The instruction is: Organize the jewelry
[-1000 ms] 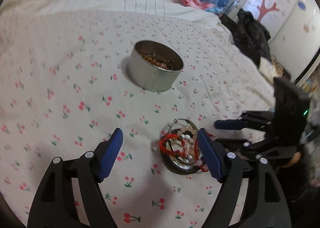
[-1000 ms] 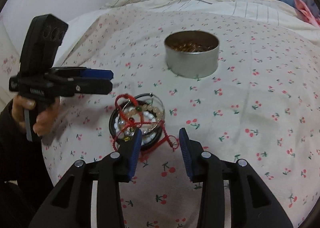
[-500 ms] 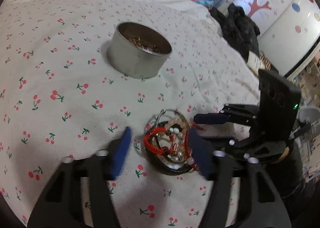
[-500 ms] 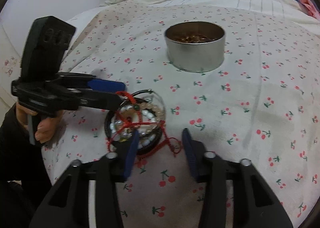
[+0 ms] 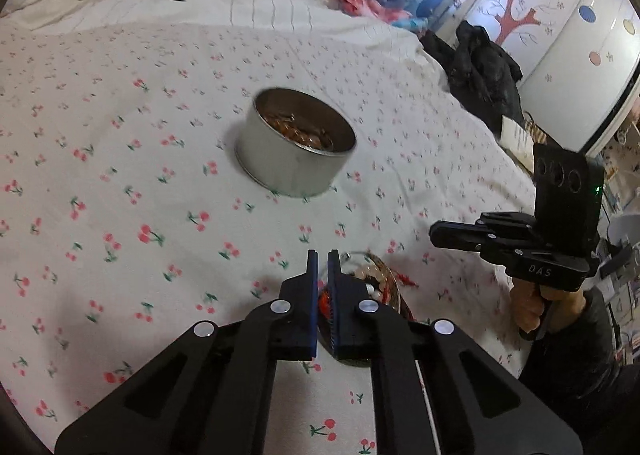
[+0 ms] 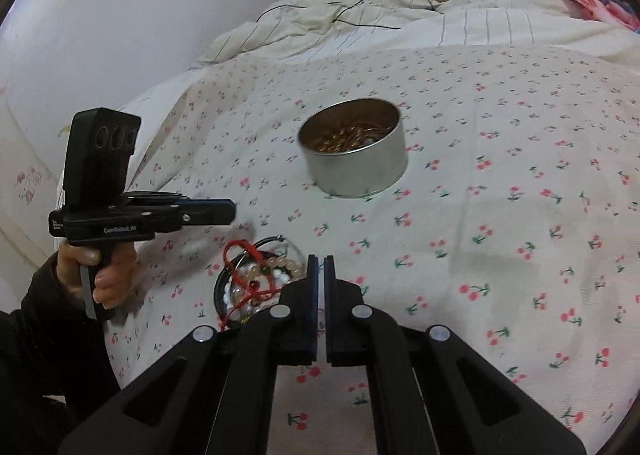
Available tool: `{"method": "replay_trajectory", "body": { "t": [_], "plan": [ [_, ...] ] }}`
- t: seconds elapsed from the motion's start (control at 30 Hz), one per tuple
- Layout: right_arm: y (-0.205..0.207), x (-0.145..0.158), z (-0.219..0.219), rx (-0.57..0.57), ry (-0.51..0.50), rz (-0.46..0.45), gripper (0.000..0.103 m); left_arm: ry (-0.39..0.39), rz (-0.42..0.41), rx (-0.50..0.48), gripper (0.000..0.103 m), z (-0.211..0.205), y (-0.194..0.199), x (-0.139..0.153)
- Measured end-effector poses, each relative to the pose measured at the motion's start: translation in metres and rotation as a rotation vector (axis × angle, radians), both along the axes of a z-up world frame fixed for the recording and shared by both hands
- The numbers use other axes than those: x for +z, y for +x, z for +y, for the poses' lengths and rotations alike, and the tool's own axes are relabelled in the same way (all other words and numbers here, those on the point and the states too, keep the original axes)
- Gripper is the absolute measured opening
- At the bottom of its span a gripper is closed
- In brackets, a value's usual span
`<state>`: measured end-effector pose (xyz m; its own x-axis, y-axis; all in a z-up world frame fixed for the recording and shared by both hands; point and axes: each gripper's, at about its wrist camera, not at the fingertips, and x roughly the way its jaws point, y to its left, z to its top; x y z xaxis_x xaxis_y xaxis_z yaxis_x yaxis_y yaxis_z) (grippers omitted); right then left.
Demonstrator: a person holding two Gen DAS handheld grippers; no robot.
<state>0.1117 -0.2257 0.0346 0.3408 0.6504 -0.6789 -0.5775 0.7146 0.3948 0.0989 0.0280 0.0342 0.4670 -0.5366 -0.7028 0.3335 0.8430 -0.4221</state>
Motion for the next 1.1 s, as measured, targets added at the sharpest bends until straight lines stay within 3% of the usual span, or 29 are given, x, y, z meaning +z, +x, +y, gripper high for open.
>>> {"method": "replay_trajectory", "body": {
  "t": [0.13,0.17,0.2,0.23,0.33,0.37,0.43,0.5,0.57,0.73,0.83,0.97,1.1],
  "plan": [
    [-0.002,-0.007,0.013,0.067,-0.019,0.041,0.007,-0.049,0.09,-0.024,0.008,0.004,0.007,-0.009],
    [-0.004,-0.008,0.016,0.078,-0.031,0.039,0.029,-0.058,0.104,-0.028,0.019,0.003,0.007,-0.012],
    [-0.004,-0.009,0.018,0.076,-0.043,0.03,0.058,-0.06,0.109,-0.023,0.04,0.002,0.006,-0.014],
    [-0.006,-0.009,0.02,0.071,-0.055,0.012,0.062,-0.07,0.124,-0.018,0.05,0.001,0.007,-0.015],
    [-0.007,-0.014,0.025,0.095,-0.062,0.022,0.061,-0.072,0.126,-0.041,0.053,-0.005,0.005,-0.018],
    [-0.006,-0.017,0.026,0.094,-0.077,0.026,0.058,-0.061,0.126,-0.05,0.053,-0.008,0.005,-0.019],
    [-0.004,-0.024,0.029,0.112,-0.086,0.064,0.041,-0.03,0.126,-0.069,0.05,-0.015,0.004,-0.021],
    [-0.005,-0.026,0.032,0.14,-0.084,0.074,0.017,0.014,0.114,-0.099,0.018,-0.022,0.002,-0.022],
    [-0.009,-0.023,0.035,0.163,-0.095,0.059,0.003,0.052,0.081,-0.111,0.007,-0.026,0.0,-0.019],
    [-0.007,-0.011,0.022,0.137,-0.005,0.05,0.003,0.01,0.027,-0.139,0.006,-0.019,-0.006,-0.003],
    [-0.002,0.0,0.004,0.091,0.082,0.041,0.003,-0.06,-0.023,-0.113,0.006,-0.006,-0.007,0.01],
    [0.0,0.005,-0.007,0.026,0.079,0.01,0.003,-0.109,-0.069,-0.014,0.006,0.016,-0.003,0.019],
    [0.011,0.0,-0.014,-0.117,-0.014,-0.028,0.003,-0.086,-0.019,0.109,0.007,0.032,0.008,0.002]
  ]
}}
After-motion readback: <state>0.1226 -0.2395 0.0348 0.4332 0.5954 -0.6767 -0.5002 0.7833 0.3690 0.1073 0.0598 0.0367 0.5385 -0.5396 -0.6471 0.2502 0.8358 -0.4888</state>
